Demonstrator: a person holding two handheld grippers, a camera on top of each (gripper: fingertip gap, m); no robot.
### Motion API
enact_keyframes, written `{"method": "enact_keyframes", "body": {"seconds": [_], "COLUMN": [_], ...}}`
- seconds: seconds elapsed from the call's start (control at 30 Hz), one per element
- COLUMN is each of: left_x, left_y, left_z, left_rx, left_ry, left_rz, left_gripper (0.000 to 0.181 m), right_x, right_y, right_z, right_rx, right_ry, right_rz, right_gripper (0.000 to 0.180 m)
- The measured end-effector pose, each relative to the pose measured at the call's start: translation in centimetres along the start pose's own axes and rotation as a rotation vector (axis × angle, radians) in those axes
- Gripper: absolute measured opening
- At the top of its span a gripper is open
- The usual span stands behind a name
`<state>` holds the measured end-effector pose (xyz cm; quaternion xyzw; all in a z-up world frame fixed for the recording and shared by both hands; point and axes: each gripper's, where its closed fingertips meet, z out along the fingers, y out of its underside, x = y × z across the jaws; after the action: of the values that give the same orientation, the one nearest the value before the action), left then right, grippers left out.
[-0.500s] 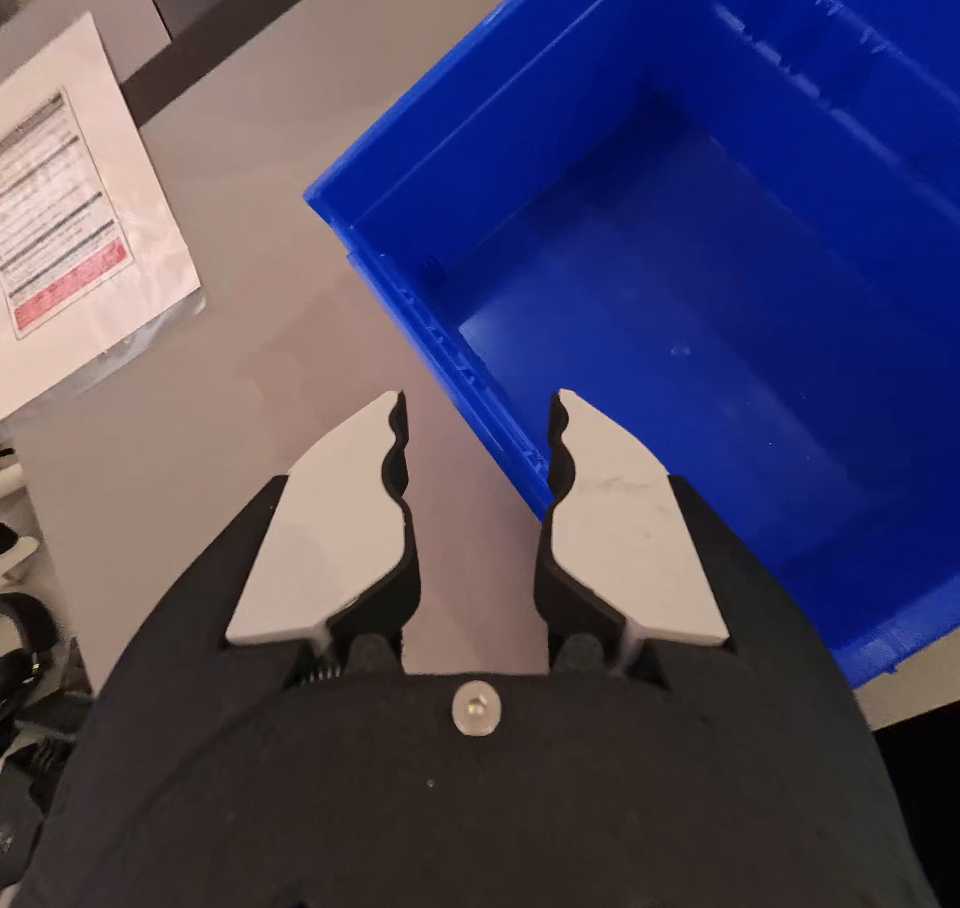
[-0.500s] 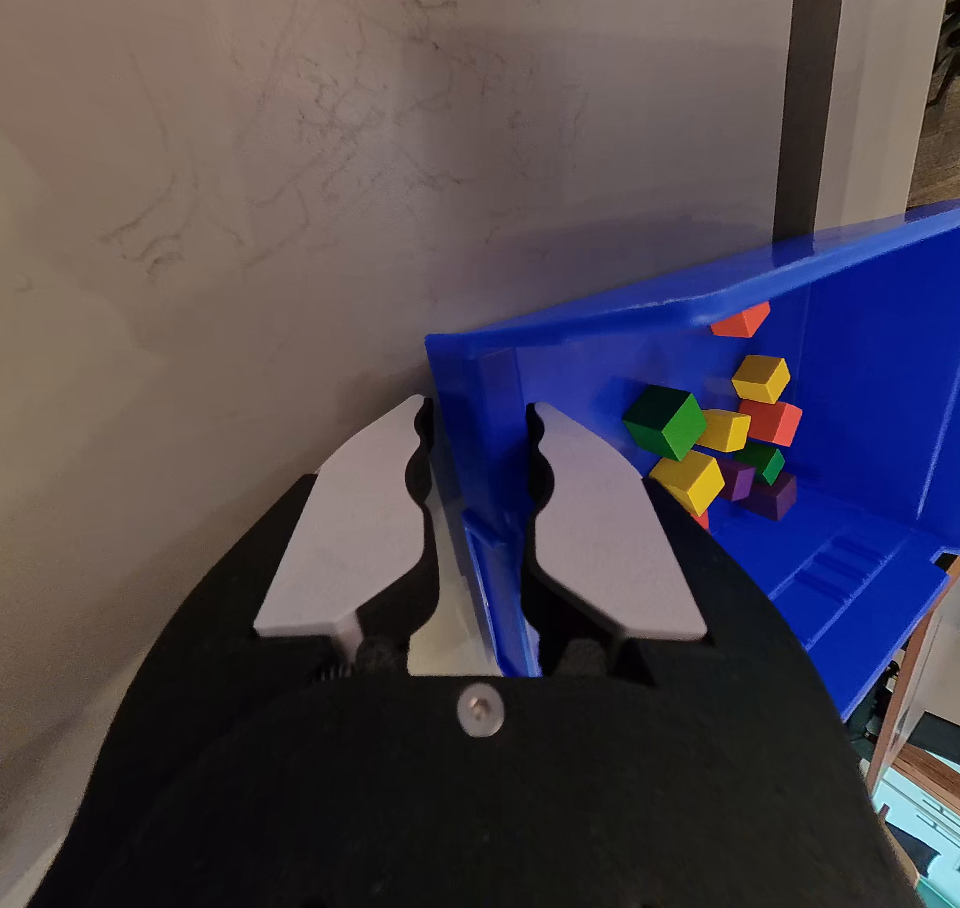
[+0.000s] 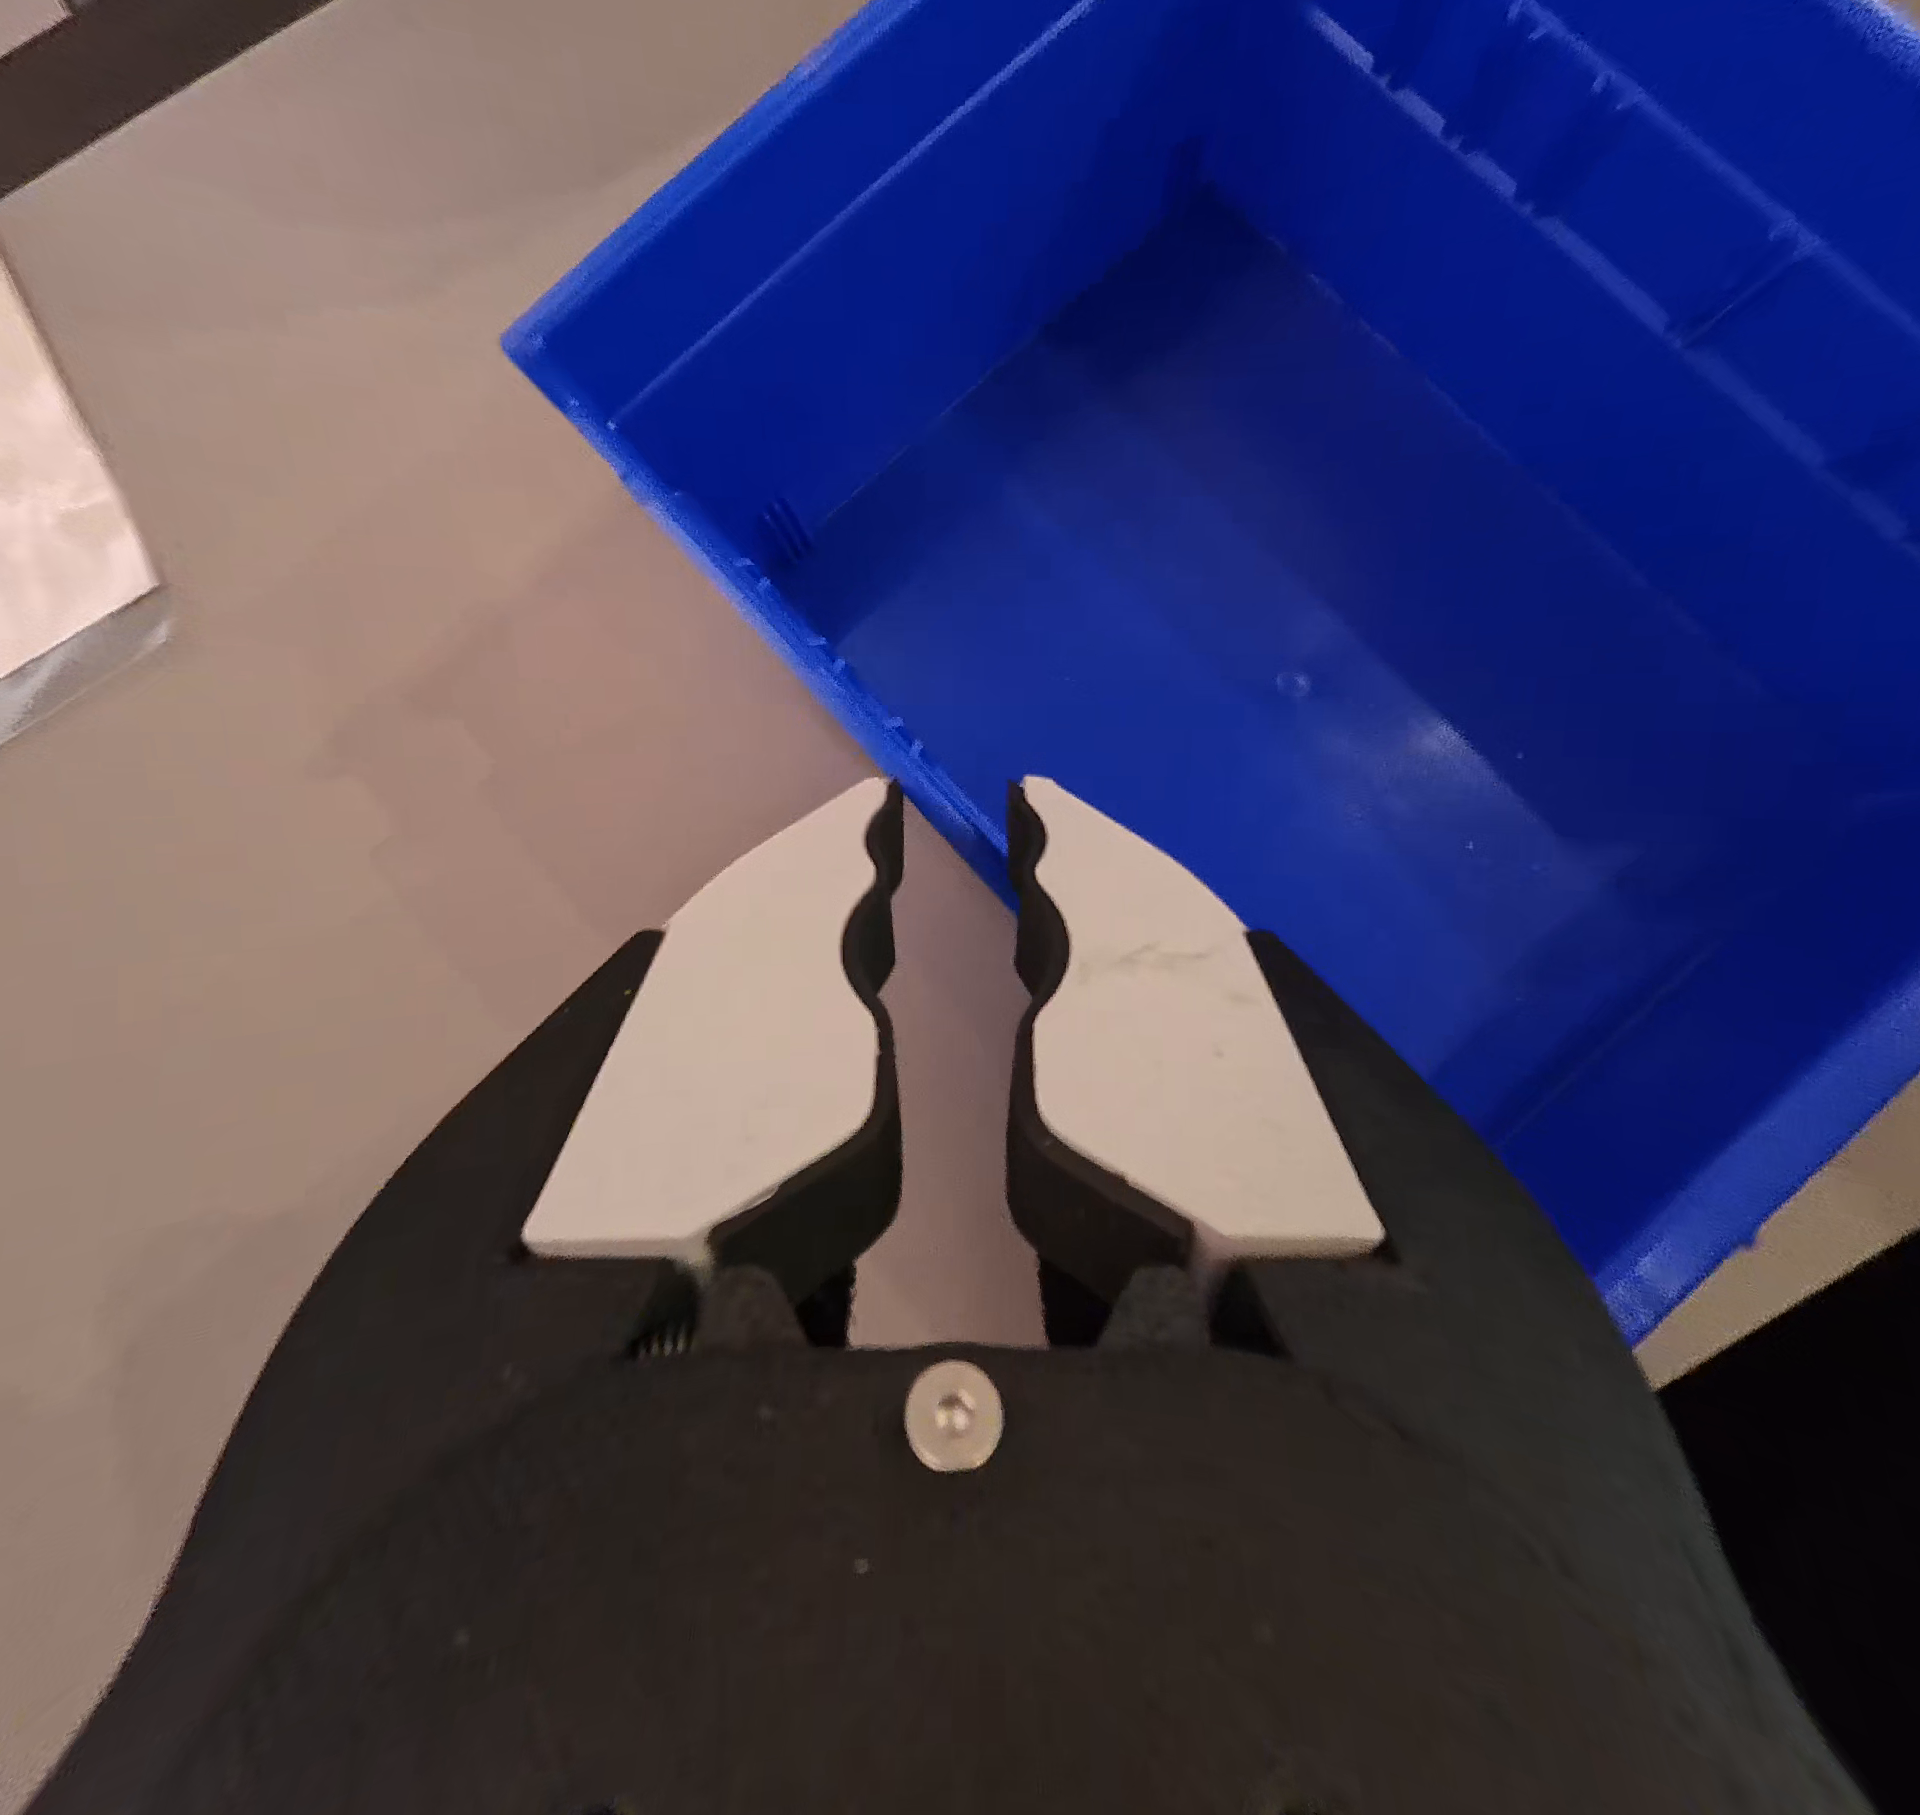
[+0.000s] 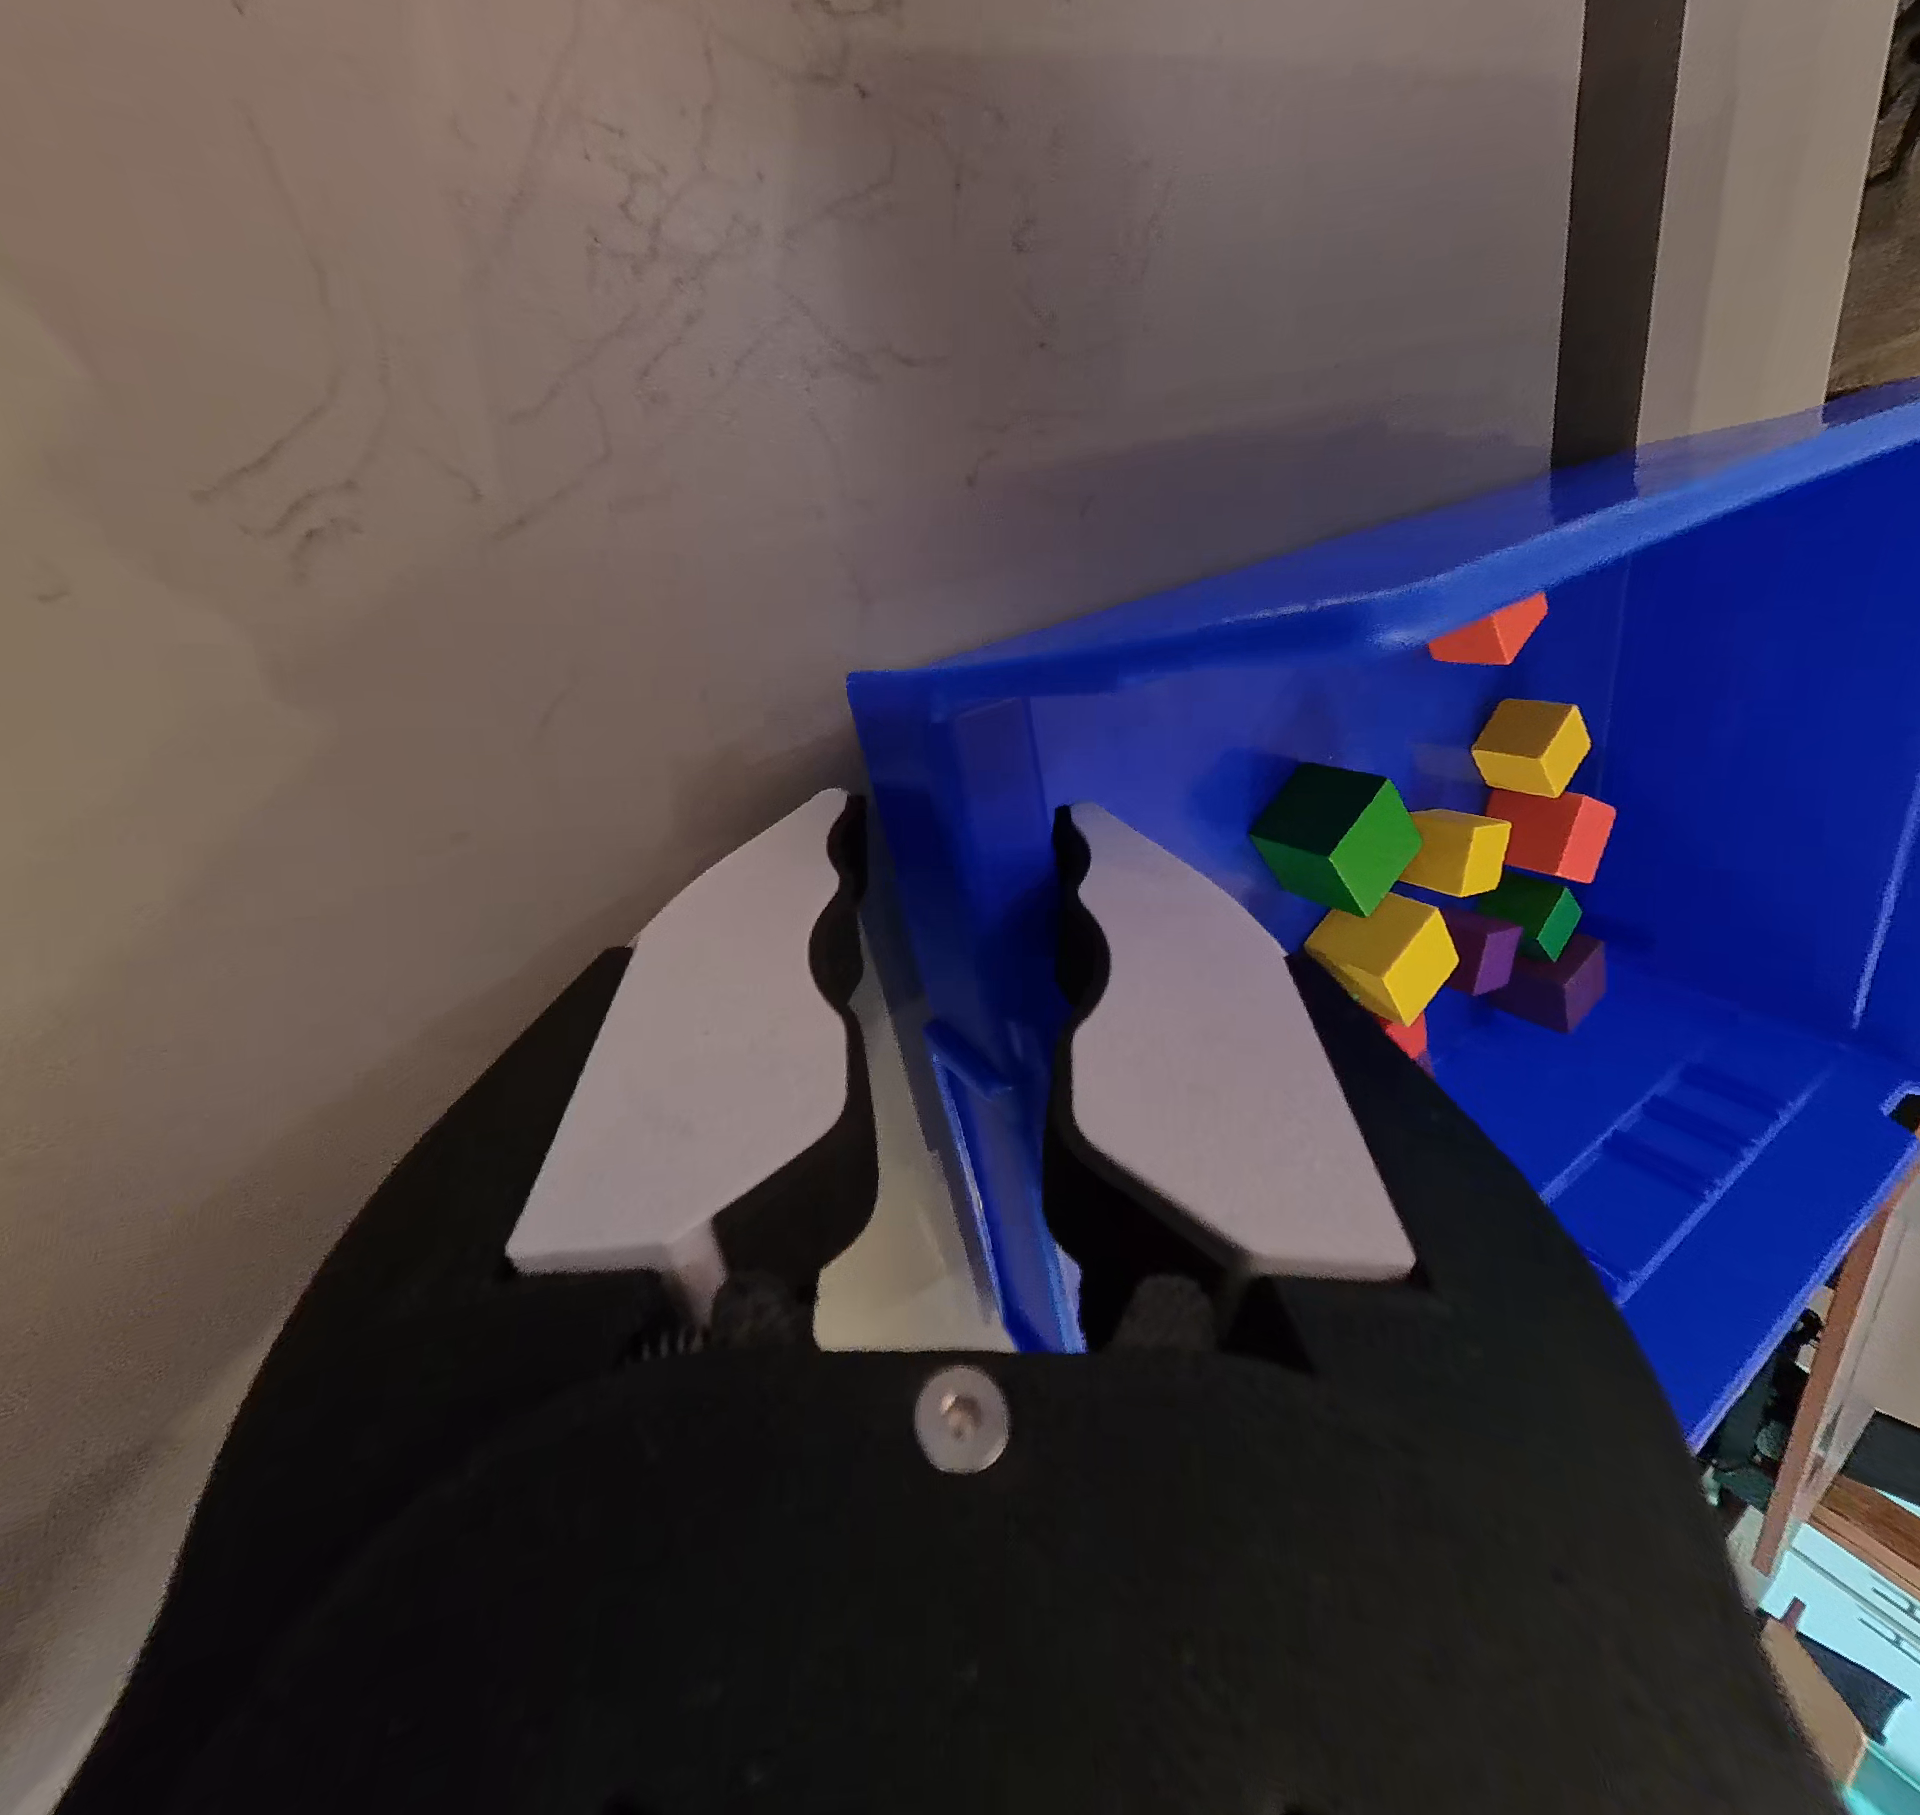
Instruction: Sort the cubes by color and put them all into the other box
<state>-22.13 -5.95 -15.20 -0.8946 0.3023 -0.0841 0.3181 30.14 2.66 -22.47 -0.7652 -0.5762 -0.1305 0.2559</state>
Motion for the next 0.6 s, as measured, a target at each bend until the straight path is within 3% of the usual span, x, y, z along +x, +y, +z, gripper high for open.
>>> {"method": "enact_keyframes", "body": {"seconds": [0.17,0.3,0.37,0.5,0.6], "left_x": [1.5,2.0,2.0,2.3,2.4], "left_y": [-0.6,-0.8,-0.9,-0.8,-0.8], "left_z": [0.4,0.4,-0.1,-0.1,-0.1], "left_rx": [0.002,0.039,0.079,0.121,0.136], "left_ry": [-0.003,0.038,0.057,0.113,0.123], "left_rz": [0.045,0.035,0.021,-0.002,-0.009], "left_gripper": [0.018,0.019,0.017,0.017,0.017], "right_x": [0.3,0.5,-1.1,-6.8,-10.9], "right_y": [0.5,-1.3,-5.1,-16.9,-23.3], "right_z": [-1.4,-5.8,-9.0,-15.2,-16.3], "right_rx": [-0.008,0.065,0.219,0.635,0.696], "right_ry": [-0.022,-0.011,-0.067,-0.269,-0.442], "right_rz": [0.071,0.222,0.28,0.344,0.388], "right_gripper": [0.04,0.047,0.048,0.045,0.06]}}
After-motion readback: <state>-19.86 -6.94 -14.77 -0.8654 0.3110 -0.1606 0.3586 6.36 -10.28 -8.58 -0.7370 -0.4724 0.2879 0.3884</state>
